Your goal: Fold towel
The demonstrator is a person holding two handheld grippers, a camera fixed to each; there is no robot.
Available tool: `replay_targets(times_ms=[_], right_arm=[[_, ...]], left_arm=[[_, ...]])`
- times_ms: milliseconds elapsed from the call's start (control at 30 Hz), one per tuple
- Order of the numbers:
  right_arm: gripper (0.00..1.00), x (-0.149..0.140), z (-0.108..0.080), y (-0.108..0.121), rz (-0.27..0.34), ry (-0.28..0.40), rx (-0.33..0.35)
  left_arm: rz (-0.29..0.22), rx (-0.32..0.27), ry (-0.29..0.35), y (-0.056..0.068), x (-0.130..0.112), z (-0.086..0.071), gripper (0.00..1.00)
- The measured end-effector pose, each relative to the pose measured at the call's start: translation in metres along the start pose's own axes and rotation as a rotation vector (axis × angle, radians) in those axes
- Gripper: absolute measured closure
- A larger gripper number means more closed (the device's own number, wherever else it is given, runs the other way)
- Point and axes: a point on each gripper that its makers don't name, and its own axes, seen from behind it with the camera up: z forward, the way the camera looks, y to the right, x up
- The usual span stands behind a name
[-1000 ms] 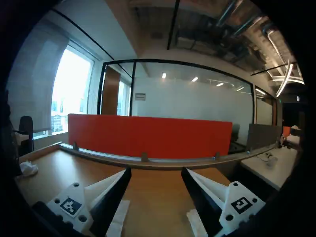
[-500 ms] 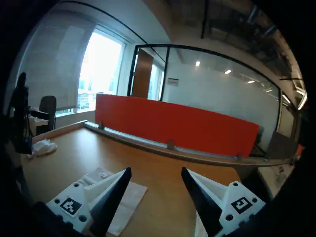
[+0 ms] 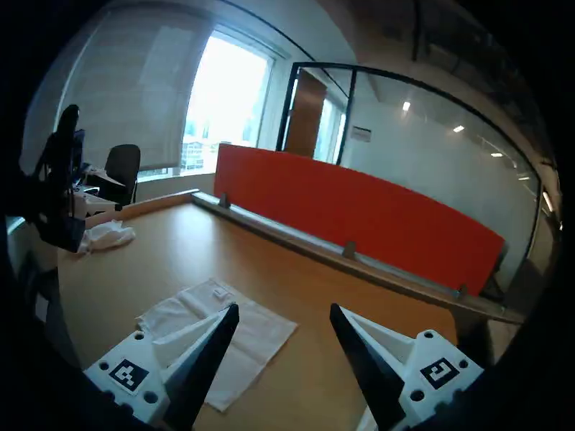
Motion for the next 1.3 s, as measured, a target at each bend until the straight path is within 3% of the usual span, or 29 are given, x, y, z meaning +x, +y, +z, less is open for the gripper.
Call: replay_targets(times_ms=[300, 1000, 1300], right_arm=[[0.02, -0.02, 0.008, -0.02, -0.009, -0.045, 0.059], [0.02, -0.095, 0.033, -0.062, -0.023, -0.151, 0.154], [0.02, -0.138, 0.044, -0.078, -0.025, -0.217, 0.189]], left_arm=[[0.041, -0.061, -0.044, 0.02, -0.026, 0.006, 0.04], [0.073, -0.22, -0.189, 0.078, -0.115, 0.028, 0.04], [0.075, -0.253, -0.278, 0.089, -0.167, 0.041, 0.04]])
